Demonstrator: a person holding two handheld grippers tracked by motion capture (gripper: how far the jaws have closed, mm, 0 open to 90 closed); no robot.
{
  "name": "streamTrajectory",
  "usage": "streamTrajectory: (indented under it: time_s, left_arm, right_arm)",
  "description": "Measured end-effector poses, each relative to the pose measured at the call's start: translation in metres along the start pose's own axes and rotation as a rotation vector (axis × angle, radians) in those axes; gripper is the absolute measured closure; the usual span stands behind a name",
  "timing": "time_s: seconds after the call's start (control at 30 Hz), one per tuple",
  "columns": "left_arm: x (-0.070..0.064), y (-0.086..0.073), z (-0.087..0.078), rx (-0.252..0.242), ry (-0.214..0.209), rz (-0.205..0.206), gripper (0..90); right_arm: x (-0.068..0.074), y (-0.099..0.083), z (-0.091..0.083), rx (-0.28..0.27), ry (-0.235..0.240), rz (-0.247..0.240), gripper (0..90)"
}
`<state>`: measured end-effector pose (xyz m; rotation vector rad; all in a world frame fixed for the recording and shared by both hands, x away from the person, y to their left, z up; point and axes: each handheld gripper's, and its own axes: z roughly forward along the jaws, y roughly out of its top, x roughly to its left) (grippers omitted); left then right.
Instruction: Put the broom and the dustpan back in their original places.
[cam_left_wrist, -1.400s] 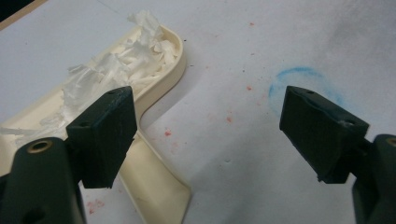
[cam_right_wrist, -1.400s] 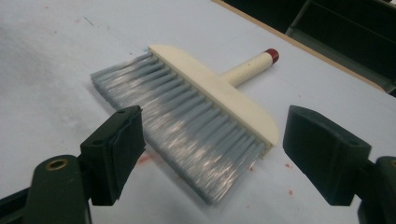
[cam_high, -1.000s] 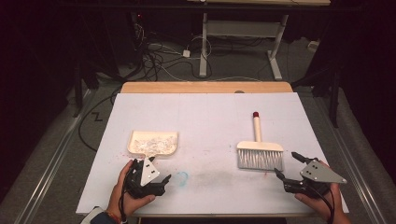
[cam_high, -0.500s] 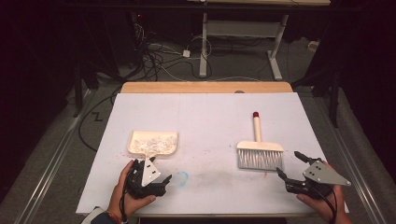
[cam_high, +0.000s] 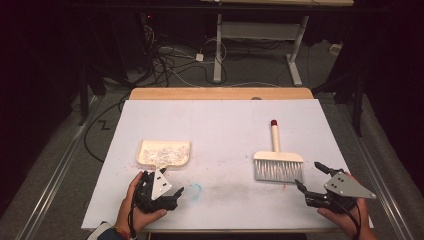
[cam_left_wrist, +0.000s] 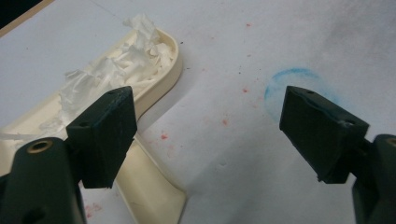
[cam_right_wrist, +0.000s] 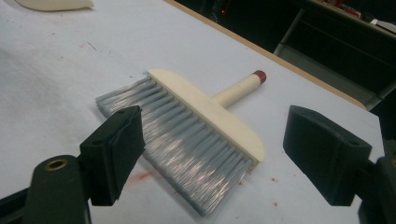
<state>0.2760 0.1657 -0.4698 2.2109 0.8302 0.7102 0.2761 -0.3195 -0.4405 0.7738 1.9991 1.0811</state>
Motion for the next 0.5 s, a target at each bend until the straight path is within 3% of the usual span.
streamTrajectory:
  time_s: [0.1,0.5]
  left_arm:
    - [0.0003,0.0003,0.0002,0.0,-0.001,-0.001,18.3]
    - [0.0017,0.0019,0.0015,-0.005,-0.005,-0.004,18.3]
  right_arm:
    - [0.0001,0.0013,-0.0007,-0.005,0.009,0.015,21.0]
    - [0.0023,-0.0019,0.0043,0.02,0.011,0.001,21.0]
